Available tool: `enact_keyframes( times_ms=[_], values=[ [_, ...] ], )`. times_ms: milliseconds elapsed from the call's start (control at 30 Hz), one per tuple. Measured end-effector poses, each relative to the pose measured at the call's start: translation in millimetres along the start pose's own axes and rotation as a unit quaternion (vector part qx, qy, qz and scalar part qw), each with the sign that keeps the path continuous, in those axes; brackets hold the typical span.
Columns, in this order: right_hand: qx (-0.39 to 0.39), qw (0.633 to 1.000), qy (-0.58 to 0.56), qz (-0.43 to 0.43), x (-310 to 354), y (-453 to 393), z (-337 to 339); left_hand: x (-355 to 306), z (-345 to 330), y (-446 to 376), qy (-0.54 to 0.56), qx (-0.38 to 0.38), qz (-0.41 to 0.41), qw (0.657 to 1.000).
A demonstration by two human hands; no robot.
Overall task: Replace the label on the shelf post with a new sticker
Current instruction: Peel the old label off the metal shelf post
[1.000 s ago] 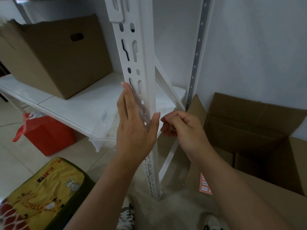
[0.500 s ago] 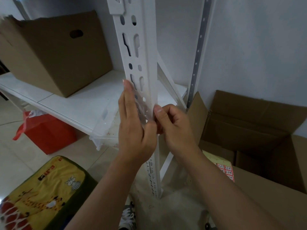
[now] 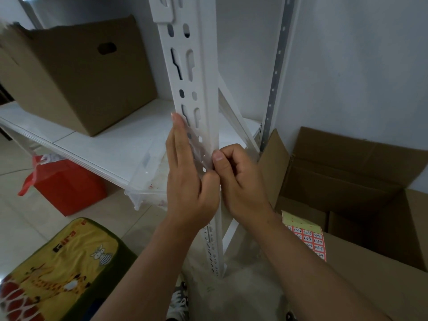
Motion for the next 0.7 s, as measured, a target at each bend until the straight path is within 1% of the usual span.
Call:
enact_keyframes(
  times_ms=[333,433,700],
  values=[
    [0.000,0.997,0.065,0.047,5.6,1.8,-2.8,-3.4,-0.4,-0.7,0.014,0.003,-0.007,1.000],
    [-0.011,0.995,0.081,0.061,7.1,2.1,-2.7,-0.3,0.3,-1.3,0.018,0.000,0.000,1.000],
    [-0.026,0.996,0.081,0.034,3.3,1.8,-0.5,-2.0,-0.1,-0.2,0.024,-0.011,0.007,1.000]
  ],
)
Point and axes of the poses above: each hand's wrist, its own y-axis away from the middle knuckle, its own z-axis out of the back of the hand, x = y × z, the point moved 9 cm from there along -y, towards the middle knuckle, and after that the axes turned 1 degree about -x, right-handed, at the moved point
